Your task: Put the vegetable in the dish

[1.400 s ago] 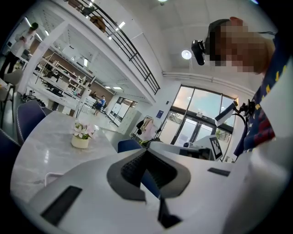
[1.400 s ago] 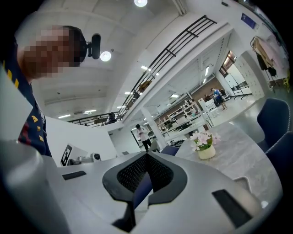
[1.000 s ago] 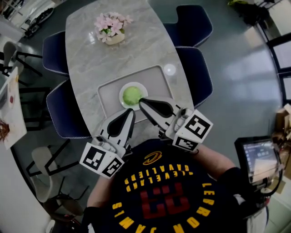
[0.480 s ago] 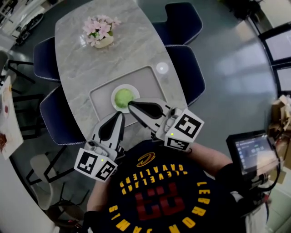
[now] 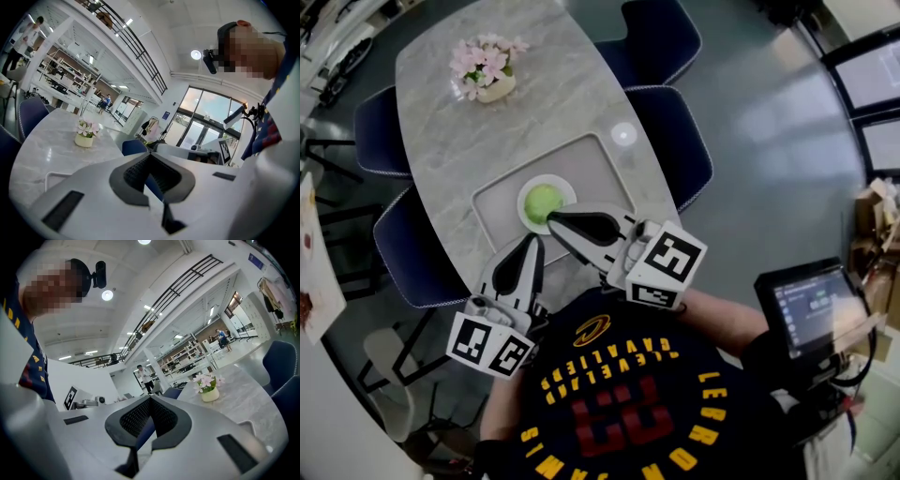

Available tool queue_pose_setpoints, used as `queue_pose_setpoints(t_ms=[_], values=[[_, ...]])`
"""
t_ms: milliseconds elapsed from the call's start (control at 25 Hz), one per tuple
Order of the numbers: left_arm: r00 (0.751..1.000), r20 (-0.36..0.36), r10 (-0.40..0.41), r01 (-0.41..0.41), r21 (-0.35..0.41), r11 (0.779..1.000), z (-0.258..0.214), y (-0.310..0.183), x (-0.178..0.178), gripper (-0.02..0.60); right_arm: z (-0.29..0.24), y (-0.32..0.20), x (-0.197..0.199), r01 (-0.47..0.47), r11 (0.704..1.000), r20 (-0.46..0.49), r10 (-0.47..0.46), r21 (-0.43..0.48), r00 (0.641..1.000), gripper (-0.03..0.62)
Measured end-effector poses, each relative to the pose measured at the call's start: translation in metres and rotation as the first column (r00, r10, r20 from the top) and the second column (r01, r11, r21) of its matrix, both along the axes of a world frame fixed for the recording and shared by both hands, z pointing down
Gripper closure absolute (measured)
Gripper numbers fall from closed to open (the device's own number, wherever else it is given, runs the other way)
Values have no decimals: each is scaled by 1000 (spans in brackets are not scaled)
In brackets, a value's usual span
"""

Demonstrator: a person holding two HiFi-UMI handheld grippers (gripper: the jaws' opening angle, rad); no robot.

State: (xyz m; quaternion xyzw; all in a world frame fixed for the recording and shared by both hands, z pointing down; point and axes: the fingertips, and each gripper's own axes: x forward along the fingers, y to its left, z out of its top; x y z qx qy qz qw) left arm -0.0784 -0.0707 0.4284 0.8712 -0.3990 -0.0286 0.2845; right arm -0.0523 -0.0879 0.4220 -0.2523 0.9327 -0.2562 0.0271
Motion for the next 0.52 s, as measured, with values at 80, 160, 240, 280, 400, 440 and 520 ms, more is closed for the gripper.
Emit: queue_pose_setpoints(t_ms=[80,160,240,280,400,440,520], values=[[1000,0,0,0,-2,1000,0,0,0,581,0,1,0,0,1000,0,0,-3,1000,591],[1000,-1,-1,1,-5,1000,0,1,0,581,1,1,-1,1,1000,1,-1,-8,1000,591],[1000,-4,-2,2,-9,1000,1,1,0,582,1,2,-1,3,1000,2,-3,-13,1000,591],[1000,-6,-1,1,-11,1000,1,1,1,581,2,2,-1,2,1000,2,-2,-15,1000,591],[1000,-16,14,-15,-18,1000,2,2,6,582,2,4,5,-13,1000,-8,13,-27,1000,591],[1000,-20,21,-22,-20,1000,2,3,8,581,3,5,7,-20,999,-12,20,-32,1000,591],[999,-29,36,-37,-26,999,2,4,13,581,4,7,12,-36,998,-20,35,-43,999,591]])
